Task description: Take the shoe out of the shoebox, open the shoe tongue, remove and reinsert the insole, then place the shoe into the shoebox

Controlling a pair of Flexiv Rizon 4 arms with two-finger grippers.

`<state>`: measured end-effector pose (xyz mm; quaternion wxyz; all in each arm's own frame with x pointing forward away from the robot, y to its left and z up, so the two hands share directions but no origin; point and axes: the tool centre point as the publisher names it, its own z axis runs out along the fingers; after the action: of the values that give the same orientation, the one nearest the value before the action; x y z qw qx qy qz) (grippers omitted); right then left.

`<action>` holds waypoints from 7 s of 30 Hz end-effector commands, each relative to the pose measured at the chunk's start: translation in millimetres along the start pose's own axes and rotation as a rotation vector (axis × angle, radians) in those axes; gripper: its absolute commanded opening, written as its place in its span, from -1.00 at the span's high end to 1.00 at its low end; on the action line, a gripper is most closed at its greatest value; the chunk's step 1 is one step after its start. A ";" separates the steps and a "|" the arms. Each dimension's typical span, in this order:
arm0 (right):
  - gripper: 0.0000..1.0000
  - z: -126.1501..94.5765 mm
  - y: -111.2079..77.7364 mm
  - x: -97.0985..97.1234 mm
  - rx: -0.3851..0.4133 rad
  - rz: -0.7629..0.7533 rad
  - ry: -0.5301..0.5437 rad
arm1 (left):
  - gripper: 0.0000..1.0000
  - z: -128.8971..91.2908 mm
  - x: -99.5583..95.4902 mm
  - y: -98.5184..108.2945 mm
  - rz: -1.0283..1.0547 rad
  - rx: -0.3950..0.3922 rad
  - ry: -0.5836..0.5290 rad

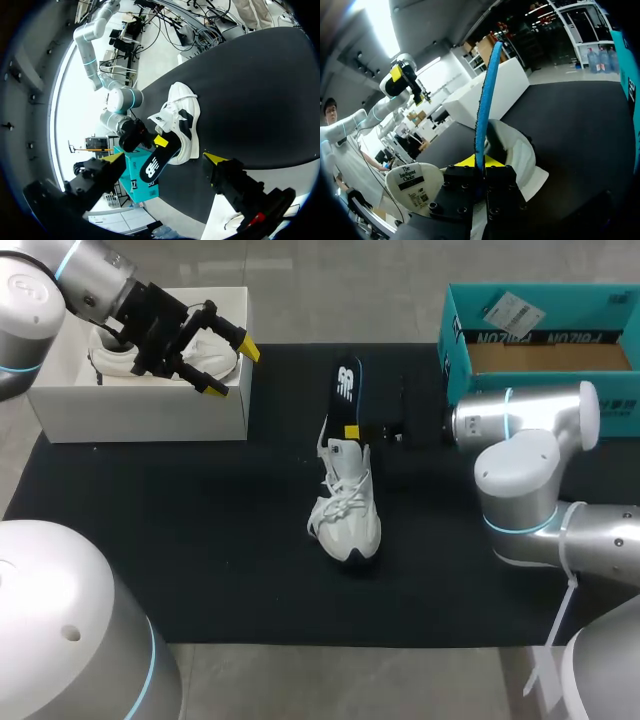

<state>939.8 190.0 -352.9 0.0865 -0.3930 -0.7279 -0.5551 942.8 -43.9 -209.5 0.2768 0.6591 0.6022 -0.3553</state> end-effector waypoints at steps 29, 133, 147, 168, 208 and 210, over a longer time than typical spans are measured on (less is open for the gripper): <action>1.00 12.9 14.5 -4.5 -0.001 -0.014 0.015 | -1.00 -0.4 -0.2 -0.1 0.001 0.000 0.003; 1.00 5.2 -21.8 20.3 0.146 0.086 0.057 | -1.00 -0.4 -0.2 -0.1 0.001 0.000 0.003; -1.00 -6.1 7.5 22.7 0.140 0.008 -0.005 | -1.00 -0.4 -0.2 -0.1 0.001 0.000 0.003; 1.00 -25.5 32.5 39.1 0.359 0.049 -0.335 | -1.00 -0.4 -0.2 -0.1 0.001 0.000 0.003; 1.00 -2.7 29.6 42.3 0.492 0.250 -0.999 | -1.00 -0.4 -0.2 -0.1 0.001 0.000 0.003; 1.00 -2.7 29.6 42.3 0.492 0.250 -0.999 | -1.00 -0.4 -0.2 -0.1 0.001 0.000 0.003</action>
<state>931.8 207.0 -308.4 -0.0177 -0.6402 -0.7456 -0.1843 942.7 -43.9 -209.1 0.2764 0.6592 0.6025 -0.3549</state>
